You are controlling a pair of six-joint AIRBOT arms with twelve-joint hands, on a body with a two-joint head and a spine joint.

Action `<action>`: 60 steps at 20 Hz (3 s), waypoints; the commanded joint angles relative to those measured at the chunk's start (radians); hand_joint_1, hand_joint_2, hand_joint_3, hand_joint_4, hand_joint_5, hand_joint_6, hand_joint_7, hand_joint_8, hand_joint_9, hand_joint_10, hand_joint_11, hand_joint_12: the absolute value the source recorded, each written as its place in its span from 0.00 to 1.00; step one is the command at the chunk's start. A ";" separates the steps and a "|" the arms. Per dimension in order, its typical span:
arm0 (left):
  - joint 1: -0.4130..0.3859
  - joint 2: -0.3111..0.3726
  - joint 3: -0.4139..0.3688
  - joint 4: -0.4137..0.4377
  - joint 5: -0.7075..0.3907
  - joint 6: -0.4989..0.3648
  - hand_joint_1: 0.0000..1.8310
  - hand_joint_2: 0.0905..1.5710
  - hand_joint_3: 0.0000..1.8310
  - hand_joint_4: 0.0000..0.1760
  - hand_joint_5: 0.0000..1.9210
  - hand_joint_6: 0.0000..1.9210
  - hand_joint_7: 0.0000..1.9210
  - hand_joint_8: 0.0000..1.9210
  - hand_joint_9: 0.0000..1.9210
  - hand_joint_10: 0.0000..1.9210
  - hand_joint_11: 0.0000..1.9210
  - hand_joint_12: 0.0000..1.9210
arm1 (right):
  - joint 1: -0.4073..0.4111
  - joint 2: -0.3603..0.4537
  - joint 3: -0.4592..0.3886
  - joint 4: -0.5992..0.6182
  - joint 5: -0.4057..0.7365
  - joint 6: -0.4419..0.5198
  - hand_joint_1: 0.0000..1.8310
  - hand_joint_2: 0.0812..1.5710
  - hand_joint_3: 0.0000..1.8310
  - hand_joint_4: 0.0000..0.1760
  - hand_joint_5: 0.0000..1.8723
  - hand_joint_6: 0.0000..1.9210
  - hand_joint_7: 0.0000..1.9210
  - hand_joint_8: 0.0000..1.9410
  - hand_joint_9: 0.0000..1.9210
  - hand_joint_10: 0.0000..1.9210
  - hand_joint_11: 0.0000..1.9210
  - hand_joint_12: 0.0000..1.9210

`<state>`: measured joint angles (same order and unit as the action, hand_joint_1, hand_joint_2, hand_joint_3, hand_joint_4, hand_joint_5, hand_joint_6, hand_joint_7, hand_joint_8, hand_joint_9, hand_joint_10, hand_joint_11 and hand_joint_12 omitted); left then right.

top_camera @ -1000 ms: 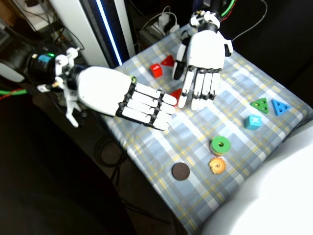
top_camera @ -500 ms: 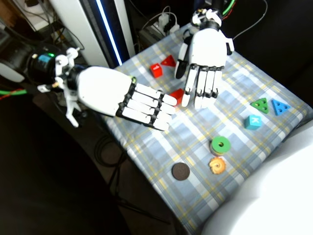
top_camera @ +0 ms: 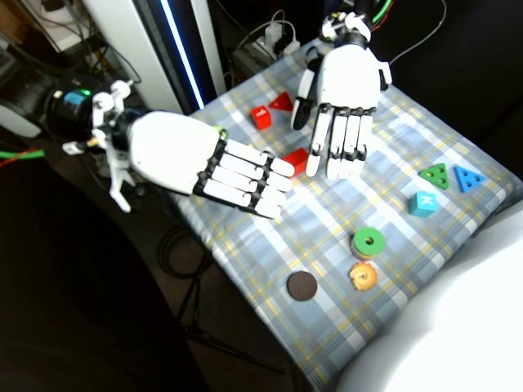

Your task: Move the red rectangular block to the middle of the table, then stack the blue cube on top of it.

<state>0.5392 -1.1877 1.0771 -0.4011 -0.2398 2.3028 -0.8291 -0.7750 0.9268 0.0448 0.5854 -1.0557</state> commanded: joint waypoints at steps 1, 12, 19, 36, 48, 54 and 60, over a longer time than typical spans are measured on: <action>-0.008 0.004 -0.003 0.007 -0.102 -0.005 0.40 0.72 0.00 0.62 0.08 0.00 0.06 0.00 0.03 0.15 0.00 0.21 | 0.007 0.000 0.000 0.008 0.118 0.001 0.23 0.77 0.00 0.06 0.00 0.00 0.00 0.00 0.00 0.00 0.00 0.00; 0.014 0.048 -0.046 0.016 -0.134 -0.009 0.38 0.70 0.00 0.69 0.07 0.00 0.05 0.00 0.04 0.11 0.00 0.29 | 0.006 0.000 0.000 0.009 0.118 0.001 0.24 0.76 0.00 0.08 0.00 0.00 0.00 0.00 0.00 0.00 0.00 0.00; 0.076 0.126 -0.131 0.089 -0.217 -0.092 0.37 0.73 0.00 0.50 0.05 0.00 0.02 0.00 0.03 0.02 0.00 0.10 | 0.004 0.000 -0.002 0.013 0.121 0.001 0.26 0.76 0.00 0.06 0.00 0.00 0.00 0.00 0.00 0.00 0.00 0.00; 0.107 0.127 -0.139 0.128 -0.170 -0.123 0.21 0.77 0.00 0.44 0.17 0.01 0.00 0.00 0.00 0.00 0.00 0.00 | 0.002 0.000 -0.003 0.013 0.122 0.006 0.23 0.76 0.00 0.08 0.00 0.00 0.00 0.00 0.00 0.00 0.00 0.00; 0.103 0.116 -0.130 0.131 -0.152 -0.123 0.20 0.78 0.00 0.60 0.13 0.01 0.00 0.00 0.00 0.00 0.00 0.00 | 0.000 0.000 -0.002 0.014 0.122 0.007 0.24 0.76 0.00 0.02 0.00 0.00 0.00 0.00 0.00 0.00 0.00 0.00; 0.114 0.117 -0.123 0.127 -0.113 -0.123 0.16 0.79 0.00 0.57 0.13 0.02 0.00 0.00 0.00 0.00 0.00 0.00 | -0.002 0.000 -0.002 0.014 0.122 0.007 0.24 0.76 0.00 0.03 0.00 0.00 0.00 0.00 0.00 0.00 0.00 0.00; 0.135 0.137 -0.123 0.107 -0.102 -0.124 0.09 0.79 0.00 0.29 0.22 0.02 0.01 0.00 0.00 0.00 0.00 0.00 | -0.004 0.000 -0.001 0.015 0.122 0.007 0.23 0.76 0.00 0.05 0.00 0.00 0.00 0.00 0.00 0.00 0.00 0.00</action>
<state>0.6701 -1.0527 0.9516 -0.3023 -0.2928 2.1746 -0.8394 -0.7750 0.9249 0.0521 0.5926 -1.0512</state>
